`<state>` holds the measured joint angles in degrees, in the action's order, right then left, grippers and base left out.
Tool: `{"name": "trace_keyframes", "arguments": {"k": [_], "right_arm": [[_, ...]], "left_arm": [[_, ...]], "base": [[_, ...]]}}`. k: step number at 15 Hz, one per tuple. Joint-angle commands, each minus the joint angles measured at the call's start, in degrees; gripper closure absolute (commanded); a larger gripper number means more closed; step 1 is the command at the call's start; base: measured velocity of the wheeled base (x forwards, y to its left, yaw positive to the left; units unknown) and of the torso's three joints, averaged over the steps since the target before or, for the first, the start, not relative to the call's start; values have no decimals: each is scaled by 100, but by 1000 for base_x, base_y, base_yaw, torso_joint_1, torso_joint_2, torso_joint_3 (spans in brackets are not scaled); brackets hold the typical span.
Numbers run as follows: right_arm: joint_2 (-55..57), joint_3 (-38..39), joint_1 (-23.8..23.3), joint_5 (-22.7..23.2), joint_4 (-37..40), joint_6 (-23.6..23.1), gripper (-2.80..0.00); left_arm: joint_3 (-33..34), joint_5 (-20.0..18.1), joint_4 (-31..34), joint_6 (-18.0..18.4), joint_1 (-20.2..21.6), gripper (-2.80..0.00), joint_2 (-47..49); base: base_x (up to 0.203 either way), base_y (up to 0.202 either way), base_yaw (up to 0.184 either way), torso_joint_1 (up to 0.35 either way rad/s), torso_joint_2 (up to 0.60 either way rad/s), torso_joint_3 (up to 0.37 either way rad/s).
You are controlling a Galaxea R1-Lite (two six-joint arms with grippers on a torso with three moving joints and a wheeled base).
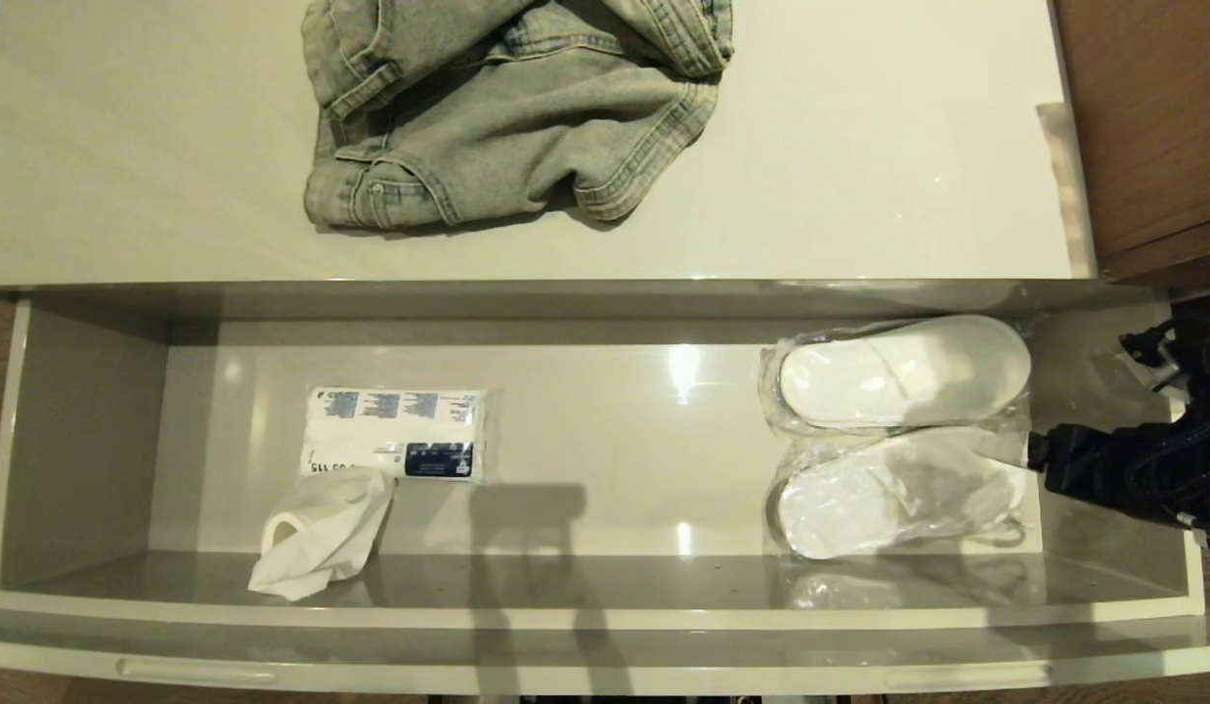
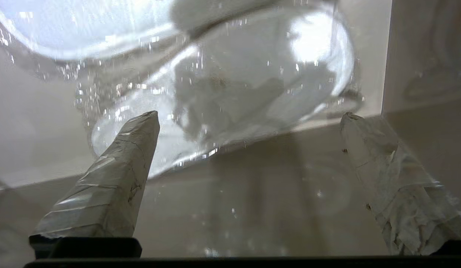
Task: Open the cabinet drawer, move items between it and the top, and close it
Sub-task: Take out the disposable slippers from the drawer
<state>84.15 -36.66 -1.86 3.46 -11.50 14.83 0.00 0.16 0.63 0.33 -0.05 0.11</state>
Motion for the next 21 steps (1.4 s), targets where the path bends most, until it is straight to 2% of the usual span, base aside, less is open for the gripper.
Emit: {"name": "trace_keyframes", "arguments": {"k": [1, 8, 11, 16, 21], "right_arm": [[68, 55, 14, 16, -33, 6, -280], [666, 81, 54, -10, -192, 17, -280], [1403, 166, 49, -55, -1015, 59, -280], [1985, 223, 86, -82, -1269, 143, -280], [2621, 184, 237, -311, -1833, 160, -280]], "left_arm": [[0, 2, -1, 2, -4, 0, -2], [0, 2, -1, 2, -4, 0, -2], [4, 2, -1, 2, -4, 0, -2], [0, 2, -1, 2, -4, 0, -2], [9, 2, -1, 2, -4, 0, -2]], "base": [[0, 0, 0, 0, 0, 0], [0, 0, 0, 0, 0, 0], [0, 0, 0, 0, 0, 0], [0, 0, 0, 0, 0, 0], [0, 0, 0, 0, 0, 0]]}}
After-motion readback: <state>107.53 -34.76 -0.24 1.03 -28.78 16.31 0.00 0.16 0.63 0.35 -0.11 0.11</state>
